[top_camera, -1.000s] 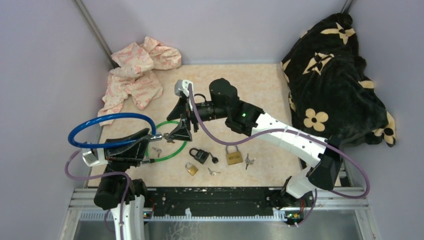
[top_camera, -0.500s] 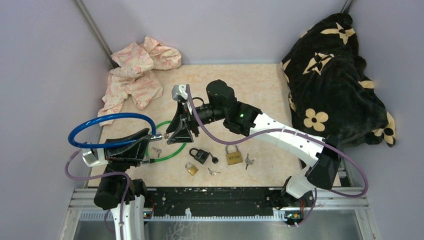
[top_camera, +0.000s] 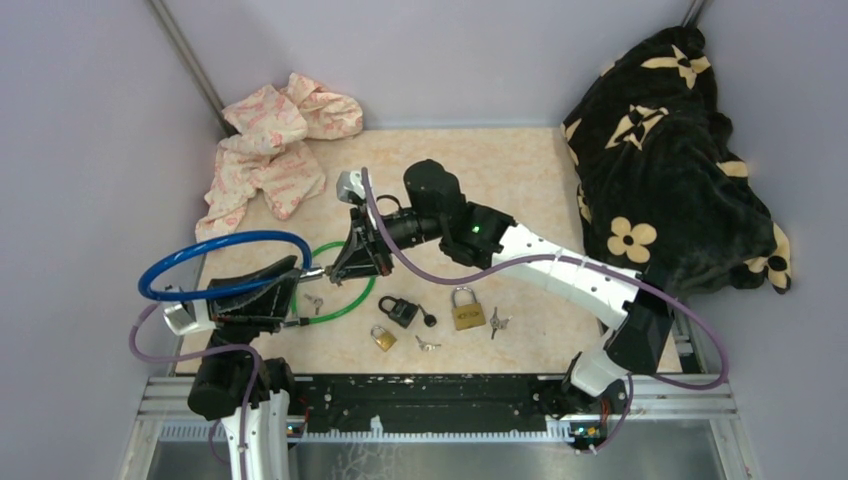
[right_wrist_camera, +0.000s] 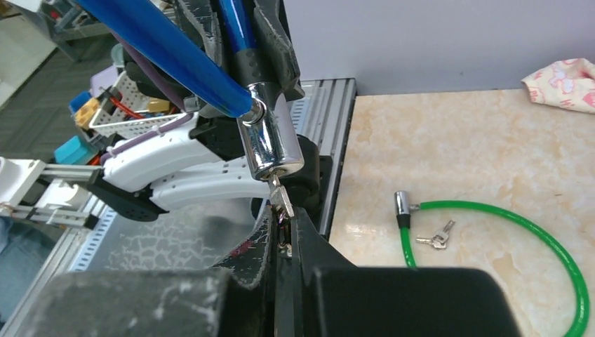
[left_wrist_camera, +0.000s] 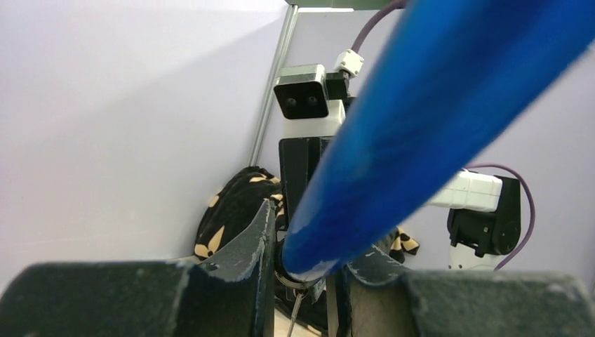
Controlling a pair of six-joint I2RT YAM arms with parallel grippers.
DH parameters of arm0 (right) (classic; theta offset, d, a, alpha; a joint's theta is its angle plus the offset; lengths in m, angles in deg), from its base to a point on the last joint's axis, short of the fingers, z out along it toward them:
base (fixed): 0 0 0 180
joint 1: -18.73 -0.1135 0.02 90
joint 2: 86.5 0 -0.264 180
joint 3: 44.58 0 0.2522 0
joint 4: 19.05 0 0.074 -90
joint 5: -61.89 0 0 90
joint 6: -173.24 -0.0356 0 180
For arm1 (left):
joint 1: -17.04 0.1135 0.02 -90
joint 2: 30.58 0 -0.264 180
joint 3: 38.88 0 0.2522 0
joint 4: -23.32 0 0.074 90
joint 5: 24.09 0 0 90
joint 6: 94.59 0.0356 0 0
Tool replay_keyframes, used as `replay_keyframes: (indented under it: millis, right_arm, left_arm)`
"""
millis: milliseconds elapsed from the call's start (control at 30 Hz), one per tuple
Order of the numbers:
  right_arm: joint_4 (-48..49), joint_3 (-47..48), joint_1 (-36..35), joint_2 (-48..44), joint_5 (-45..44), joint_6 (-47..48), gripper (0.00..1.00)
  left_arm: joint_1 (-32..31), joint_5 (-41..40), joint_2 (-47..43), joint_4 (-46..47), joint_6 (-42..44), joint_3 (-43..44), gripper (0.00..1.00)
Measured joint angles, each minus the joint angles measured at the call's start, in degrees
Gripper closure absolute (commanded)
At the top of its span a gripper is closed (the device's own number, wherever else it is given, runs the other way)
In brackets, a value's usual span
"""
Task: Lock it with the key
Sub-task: Lock the lock.
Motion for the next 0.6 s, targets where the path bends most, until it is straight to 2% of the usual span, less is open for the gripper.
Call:
replay_keyframes:
  millis: [133,267,400,600]
  right_arm:
    - [0.20,-0.42,-1.68,-0.42,-6.08,3.23,1.00]
    - [3.56,-5.11,-6.47,-3.91,-21.14,12.28,1.00]
    - [10.99,-11.37,-10.25,-6.69,-33.42,22.16,1.00]
    - [16.02,-14.32,-12.70,-6.51,-42.18,33.40,1.00]
  left_arm:
    - [0.04,-1.62,0.00,-1.60,0.63,0.00,1.00]
    - [0.04,-3.50,0.00,-5.77,0.07,-0.09,1.00]
    - [0.02,-4.61,-0.02,-10.05,-1.27,-0.26,1.00]
    - [0.02,-5.29,-0.02,-13.97,-2.08,-0.94,1.00]
